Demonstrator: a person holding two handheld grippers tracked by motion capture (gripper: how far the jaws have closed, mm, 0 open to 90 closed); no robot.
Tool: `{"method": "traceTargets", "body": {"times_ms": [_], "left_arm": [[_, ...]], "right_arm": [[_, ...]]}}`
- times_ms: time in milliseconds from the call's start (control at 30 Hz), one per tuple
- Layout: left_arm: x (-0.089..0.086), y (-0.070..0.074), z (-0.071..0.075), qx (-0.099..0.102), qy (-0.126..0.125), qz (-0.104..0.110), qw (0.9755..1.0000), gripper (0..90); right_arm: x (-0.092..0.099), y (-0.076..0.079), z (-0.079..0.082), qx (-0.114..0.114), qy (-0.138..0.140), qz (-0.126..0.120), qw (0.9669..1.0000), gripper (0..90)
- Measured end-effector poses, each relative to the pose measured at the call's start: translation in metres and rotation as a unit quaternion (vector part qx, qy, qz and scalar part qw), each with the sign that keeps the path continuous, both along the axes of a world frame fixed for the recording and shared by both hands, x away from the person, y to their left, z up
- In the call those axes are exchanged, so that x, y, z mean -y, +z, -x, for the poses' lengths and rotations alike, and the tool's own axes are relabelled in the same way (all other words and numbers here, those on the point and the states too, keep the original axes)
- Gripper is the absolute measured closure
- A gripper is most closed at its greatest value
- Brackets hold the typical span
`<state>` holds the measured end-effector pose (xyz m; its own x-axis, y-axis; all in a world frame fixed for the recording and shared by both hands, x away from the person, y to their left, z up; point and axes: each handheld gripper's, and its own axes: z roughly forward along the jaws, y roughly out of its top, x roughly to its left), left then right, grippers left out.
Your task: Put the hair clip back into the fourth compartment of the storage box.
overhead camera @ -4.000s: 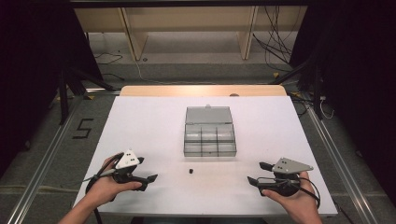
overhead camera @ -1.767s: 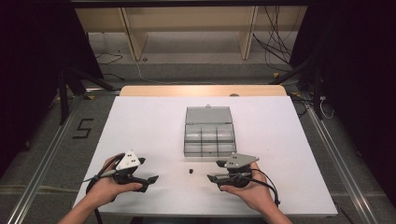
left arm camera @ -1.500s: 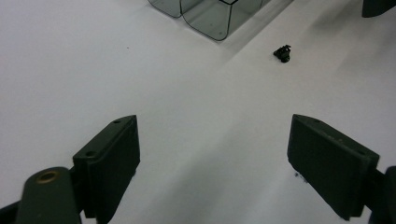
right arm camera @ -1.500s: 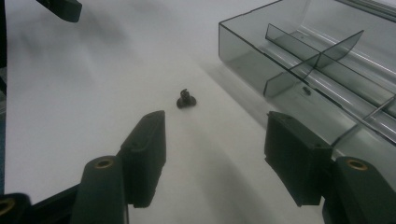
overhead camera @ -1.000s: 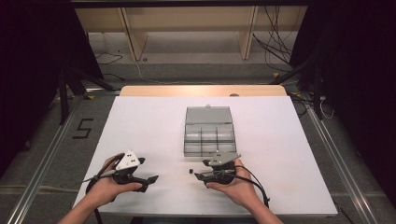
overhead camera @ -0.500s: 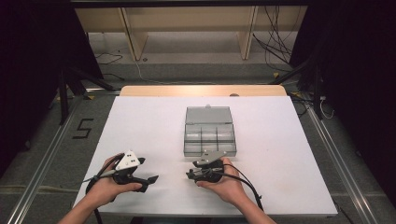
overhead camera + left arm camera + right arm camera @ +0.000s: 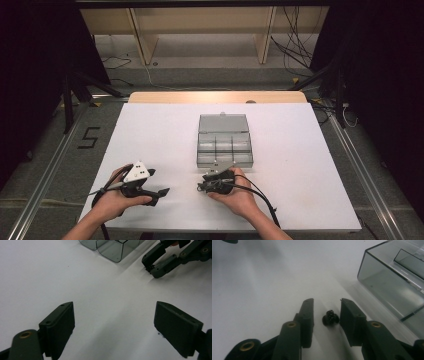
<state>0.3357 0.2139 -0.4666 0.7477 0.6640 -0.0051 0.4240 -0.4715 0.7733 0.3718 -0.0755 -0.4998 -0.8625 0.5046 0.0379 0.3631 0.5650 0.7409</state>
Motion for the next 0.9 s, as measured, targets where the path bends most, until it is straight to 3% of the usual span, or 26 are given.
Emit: {"method": "traceTargets", "body": {"times_ms": [567, 900], "left_arm": [[0.0000, 0.0004, 0.0002, 0.001, -0.002, -0.002, 1.0000, 16.7], [0.0003, 0.0006, 0.0004, 0.002, -0.001, -0.001, 1.0000, 16.6]], "right_arm": [[-0.0006, -0.0001, -0.0004, 0.005, -0.011, 0.001, 0.9999, 81.7], [-0.0006, 0.0007, 0.0006, 0.003, -0.011, -0.005, 0.9999, 83.6]]}}
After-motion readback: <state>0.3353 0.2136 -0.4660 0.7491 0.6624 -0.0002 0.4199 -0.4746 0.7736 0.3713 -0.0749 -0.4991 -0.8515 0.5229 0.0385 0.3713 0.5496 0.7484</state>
